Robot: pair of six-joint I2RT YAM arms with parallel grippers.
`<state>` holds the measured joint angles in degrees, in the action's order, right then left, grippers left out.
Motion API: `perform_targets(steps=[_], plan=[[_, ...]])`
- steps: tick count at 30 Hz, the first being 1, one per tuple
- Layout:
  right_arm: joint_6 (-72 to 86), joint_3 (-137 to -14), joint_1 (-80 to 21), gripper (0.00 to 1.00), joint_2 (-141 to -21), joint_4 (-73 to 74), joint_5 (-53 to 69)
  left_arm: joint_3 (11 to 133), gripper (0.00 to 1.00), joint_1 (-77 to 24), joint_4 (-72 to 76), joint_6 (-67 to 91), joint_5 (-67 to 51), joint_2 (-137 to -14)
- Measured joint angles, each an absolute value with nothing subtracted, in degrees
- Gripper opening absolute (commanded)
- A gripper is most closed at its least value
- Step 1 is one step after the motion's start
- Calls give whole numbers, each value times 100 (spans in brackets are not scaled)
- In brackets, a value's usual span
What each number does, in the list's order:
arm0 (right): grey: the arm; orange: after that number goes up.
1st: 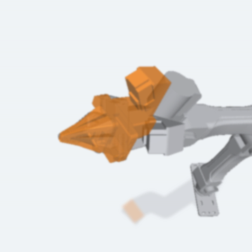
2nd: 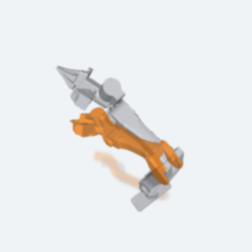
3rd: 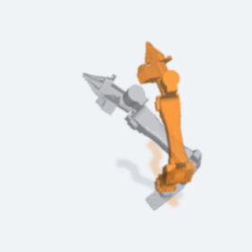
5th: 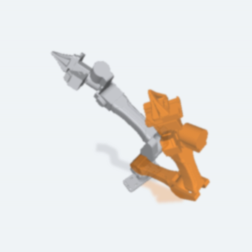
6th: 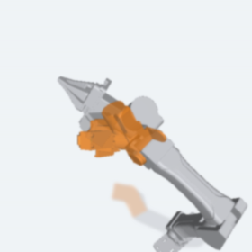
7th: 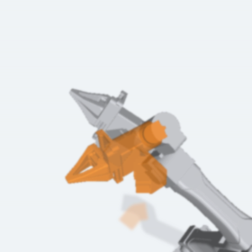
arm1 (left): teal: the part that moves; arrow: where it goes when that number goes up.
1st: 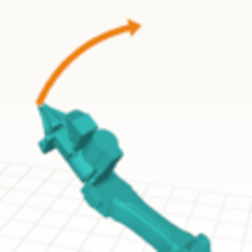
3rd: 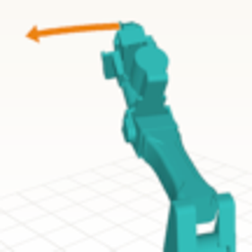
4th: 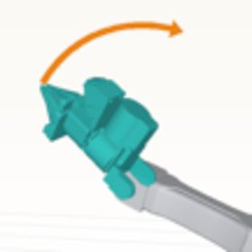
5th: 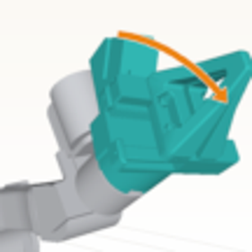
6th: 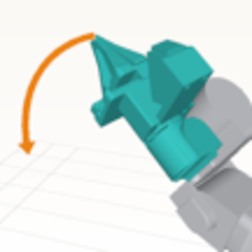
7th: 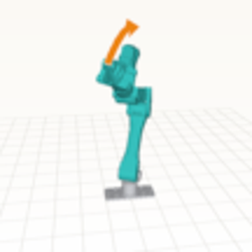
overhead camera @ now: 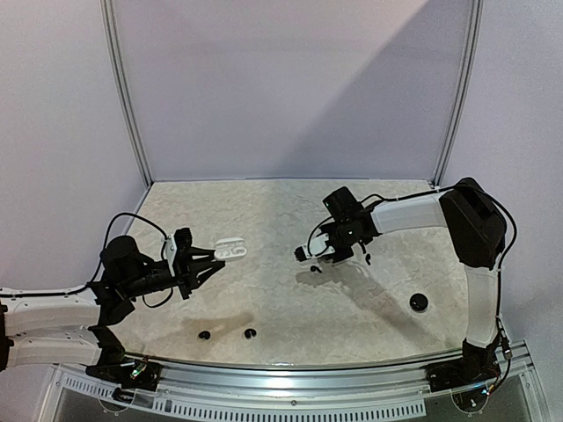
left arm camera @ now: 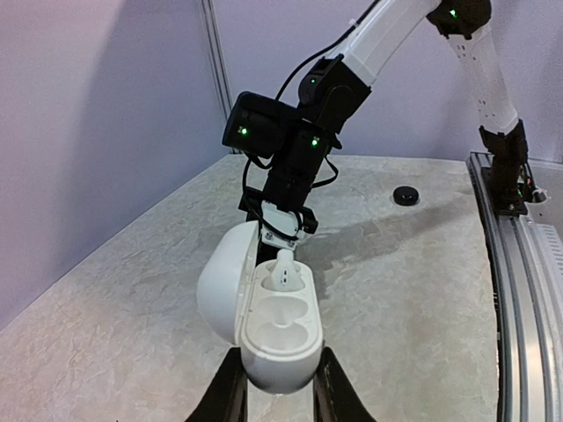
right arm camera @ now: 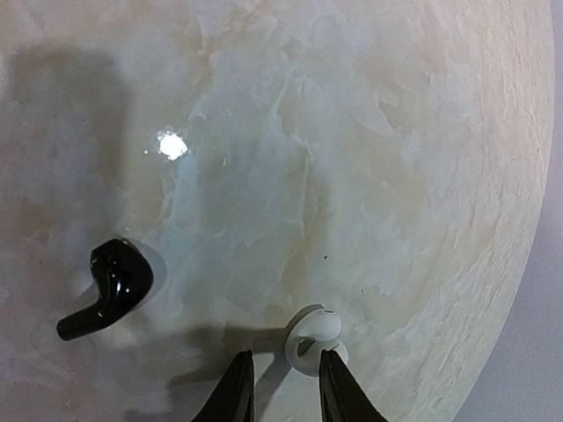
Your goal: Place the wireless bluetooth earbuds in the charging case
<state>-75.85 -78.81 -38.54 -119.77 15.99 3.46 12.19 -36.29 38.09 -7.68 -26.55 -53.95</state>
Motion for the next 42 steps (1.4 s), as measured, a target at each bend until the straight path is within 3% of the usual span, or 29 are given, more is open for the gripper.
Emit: perform_targets(steps=[31, 42], plan=[[-7861, -8147, -3780, 19, -12173, 1448, 355, 1219, 0, -3618, 3809, -840, -2659, -5400], [-7817, -8462, -3778, 10, -12352, 1549, 331, 1219, 0, -3607, 3809, -840, -2659, -5402]])
